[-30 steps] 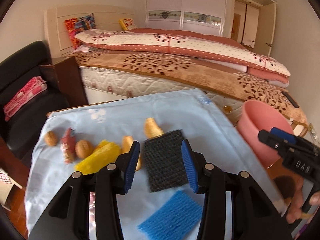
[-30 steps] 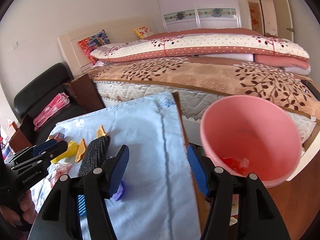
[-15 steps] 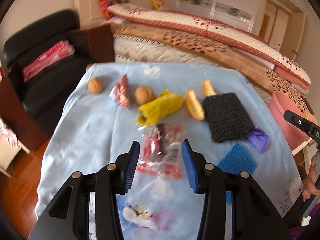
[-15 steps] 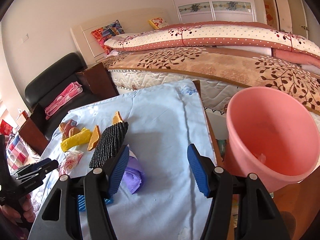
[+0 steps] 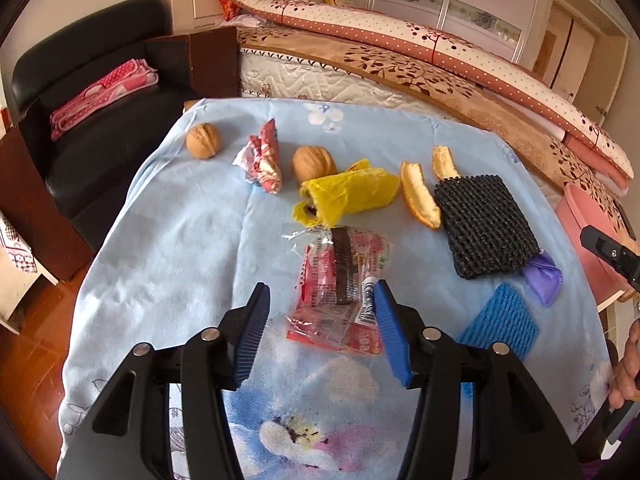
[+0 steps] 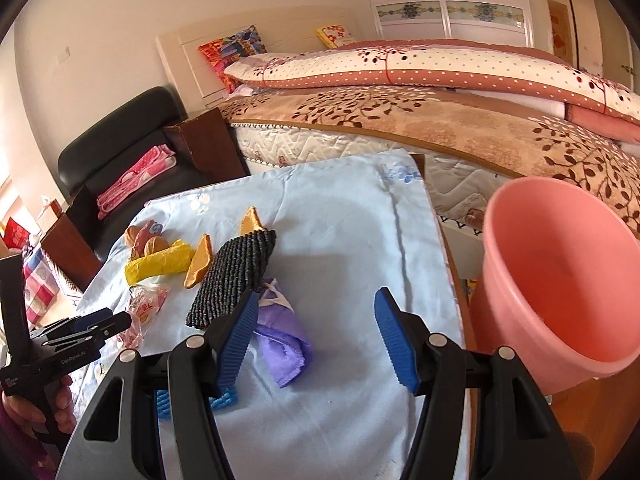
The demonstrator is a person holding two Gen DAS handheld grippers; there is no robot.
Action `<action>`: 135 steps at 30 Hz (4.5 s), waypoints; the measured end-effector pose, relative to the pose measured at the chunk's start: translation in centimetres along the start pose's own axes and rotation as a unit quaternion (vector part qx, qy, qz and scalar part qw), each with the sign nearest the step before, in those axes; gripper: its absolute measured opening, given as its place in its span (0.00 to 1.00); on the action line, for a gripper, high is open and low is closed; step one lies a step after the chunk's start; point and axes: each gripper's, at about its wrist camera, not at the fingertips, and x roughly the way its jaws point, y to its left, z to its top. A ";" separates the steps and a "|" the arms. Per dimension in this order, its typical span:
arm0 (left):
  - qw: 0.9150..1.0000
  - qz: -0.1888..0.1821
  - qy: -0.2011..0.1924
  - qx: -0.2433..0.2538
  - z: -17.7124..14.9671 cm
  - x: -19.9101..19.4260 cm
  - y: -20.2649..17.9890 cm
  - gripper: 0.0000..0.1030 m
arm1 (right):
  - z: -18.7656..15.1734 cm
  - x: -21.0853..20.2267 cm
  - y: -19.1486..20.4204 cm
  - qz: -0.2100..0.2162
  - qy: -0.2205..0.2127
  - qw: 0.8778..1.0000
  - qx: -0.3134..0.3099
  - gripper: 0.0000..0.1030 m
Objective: Collect trash
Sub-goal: 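Grasp the clear candy wrapper with the left tool while the right tool grasps the black mesh net, then carry the clear wrapper and black net over the pink bucket, then open both tools to drop the wrapper and net into the bucket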
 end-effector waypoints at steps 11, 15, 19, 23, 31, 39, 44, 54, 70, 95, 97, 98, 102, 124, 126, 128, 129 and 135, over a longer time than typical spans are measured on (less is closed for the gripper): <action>1.000 -0.022 0.003 0.001 -0.4 0.0 0.2 0.47 | 0.9 1.3 2.3 0.019 0.006 0.999 -0.027 0.58; 1.000 -0.024 -0.005 0.008 -0.4 -0.4 0.0 0.36 | 1.0 1.8 2.7 0.025 0.012 0.999 -0.028 0.58; 0.999 -0.029 -0.017 0.014 -0.4 -1.1 -0.1 0.24 | 1.0 2.4 3.1 0.031 0.019 0.999 -0.026 0.58; 0.999 -0.039 -0.031 0.018 -0.3 -2.0 -0.2 0.24 | 1.3 3.1 3.8 0.039 0.024 0.999 -0.029 0.58; 0.997 -0.055 -0.047 0.034 -0.5 -3.5 -0.7 0.24 | 0.9 5.0 5.6 0.043 0.051 0.996 -0.054 0.33; 0.996 -0.059 -0.055 0.039 -0.2 -4.1 -1.3 0.24 | 0.7 4.4 5.6 0.050 0.052 0.996 -0.057 0.07; 0.995 -0.067 -0.066 0.043 0.5 -4.7 -2.2 0.24 | 1.6 2.0 5.0 0.058 0.016 0.997 -0.047 0.06; 0.987 -0.107 -0.099 0.062 3.6 -5.5 -6.5 0.24 | 3.2 -2.3 1.1 0.028 -0.037 0.999 -0.002 0.06; 0.974 -0.158 -0.116 0.115 6.7 -4.0 -17.5 0.24 | 3.7 -6.5 -8.0 -0.048 -0.086 0.992 0.074 0.06; 0.948 -0.222 -0.111 0.202 7.1 -0.9 -32.0 0.24 | 1.4 -8.5 -18.3 -0.150 -0.083 0.973 0.153 0.07; 0.947 -0.229 -0.103 0.202 7.0 -0.4 -32.6 0.24 | 1.1 -8.4 -18.8 -0.155 -0.080 0.972 0.157 0.07; 0.946 -0.233 -0.098 0.201 6.9 -0.1 -32.9 0.24 | 0.9 -8.3 -19.1 -0.158 -0.077 0.971 0.161 0.07; 0.946 -0.241 -0.080 0.204 6.6 1.1 -33.9 0.24 | 0.3 -8.2 -20.0 -0.168 -0.072 0.968 0.173 0.07; 0.939 -0.253 -0.048 0.231 5.0 3.1 -37.0 0.44 | -0.6 -7.4 -21.6 -0.190 -0.058 0.963 0.183 0.19; 0.939 -0.249 -0.048 0.231 5.1 3.1 -37.0 0.45 | -0.6 -7.6 -21.5 -0.193 -0.064 0.962 0.184 0.41; 0.941 -0.245 -0.046 0.230 5.1 3.1 -37.0 0.46 | -0.6 -7.9 -21.4 -0.198 -0.073 0.960 0.183 0.44; 0.941 -0.243 -0.046 0.230 5.1 3.1 -36.9 0.46 | -0.5 -7.9 -21.3 -0.199 -0.073 0.960 0.181 0.44; 0.943 -0.241 -0.049 0.224 5.3 2.6 -36.4 0.46 | -0.4 -8.2 -20.9 -0.203 -0.074 0.960 0.178 0.47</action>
